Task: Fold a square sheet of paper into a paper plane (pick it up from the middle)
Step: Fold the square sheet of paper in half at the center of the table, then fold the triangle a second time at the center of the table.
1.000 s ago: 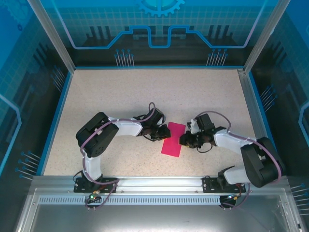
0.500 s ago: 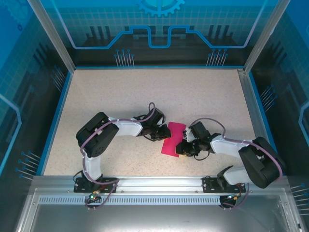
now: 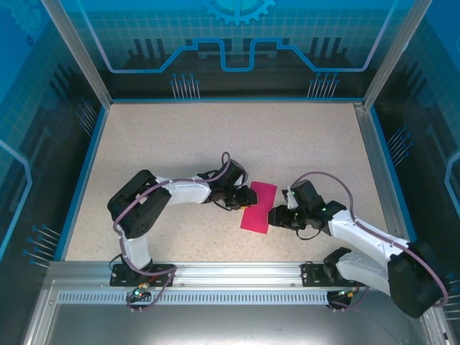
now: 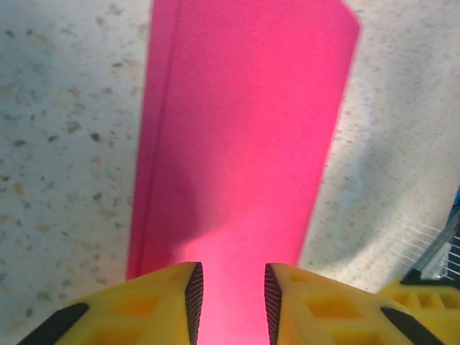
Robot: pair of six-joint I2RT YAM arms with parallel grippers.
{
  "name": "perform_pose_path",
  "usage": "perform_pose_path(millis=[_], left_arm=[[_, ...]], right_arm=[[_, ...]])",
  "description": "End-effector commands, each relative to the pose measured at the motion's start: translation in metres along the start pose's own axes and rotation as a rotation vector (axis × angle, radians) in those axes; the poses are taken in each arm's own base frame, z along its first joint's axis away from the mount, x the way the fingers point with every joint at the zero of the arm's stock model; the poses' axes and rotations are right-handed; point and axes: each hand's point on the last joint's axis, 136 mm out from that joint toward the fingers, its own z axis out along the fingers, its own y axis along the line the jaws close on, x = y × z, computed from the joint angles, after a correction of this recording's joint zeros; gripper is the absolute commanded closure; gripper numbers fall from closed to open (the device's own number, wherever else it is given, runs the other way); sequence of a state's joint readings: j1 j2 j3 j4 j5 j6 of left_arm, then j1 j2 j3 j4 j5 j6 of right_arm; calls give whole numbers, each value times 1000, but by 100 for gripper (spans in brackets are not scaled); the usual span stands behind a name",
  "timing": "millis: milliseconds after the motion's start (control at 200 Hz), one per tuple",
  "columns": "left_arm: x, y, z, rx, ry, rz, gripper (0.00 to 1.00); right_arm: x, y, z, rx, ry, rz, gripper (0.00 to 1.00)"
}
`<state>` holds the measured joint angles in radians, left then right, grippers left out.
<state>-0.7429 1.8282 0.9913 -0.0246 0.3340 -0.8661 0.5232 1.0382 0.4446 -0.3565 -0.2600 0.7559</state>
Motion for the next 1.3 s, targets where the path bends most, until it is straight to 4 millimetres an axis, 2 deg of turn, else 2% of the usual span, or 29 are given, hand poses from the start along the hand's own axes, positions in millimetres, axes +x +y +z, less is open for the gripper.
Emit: perform_pose_path(millis=[0, 65, 205, 305, 440, 600, 750, 890, 1296], left_arm=[[8, -5, -22, -15, -13, 5, 64], [11, -1, -30, -27, -23, 13, 58], [22, 16, -40, -39, -30, -24, 55], [29, 17, -41, 1, -13, -33, 50], [34, 16, -36, 31, 34, -40, 50], [34, 9, -32, 68, 52, -51, 50], [32, 11, -26, 66, 75, -58, 50], [30, 19, -22, 34, 69, -72, 50], [40, 21, -16, 13, 107, -84, 49]], right_arm=[[-1, -14, -6, 81, -13, 18, 53], [-4, -7, -2, 47, -12, 16, 53], [-9, 0, 10, 9, 3, 31, 58], [-15, 13, 18, -67, -3, 44, 63], [-23, 28, 23, -114, 20, 41, 68], [-25, 8, 32, -4, 40, 71, 68], [-25, 10, 39, -26, 51, 73, 66], [-25, 2, 41, 5, 49, 85, 67], [-21, -6, 44, 35, 75, 81, 68]])
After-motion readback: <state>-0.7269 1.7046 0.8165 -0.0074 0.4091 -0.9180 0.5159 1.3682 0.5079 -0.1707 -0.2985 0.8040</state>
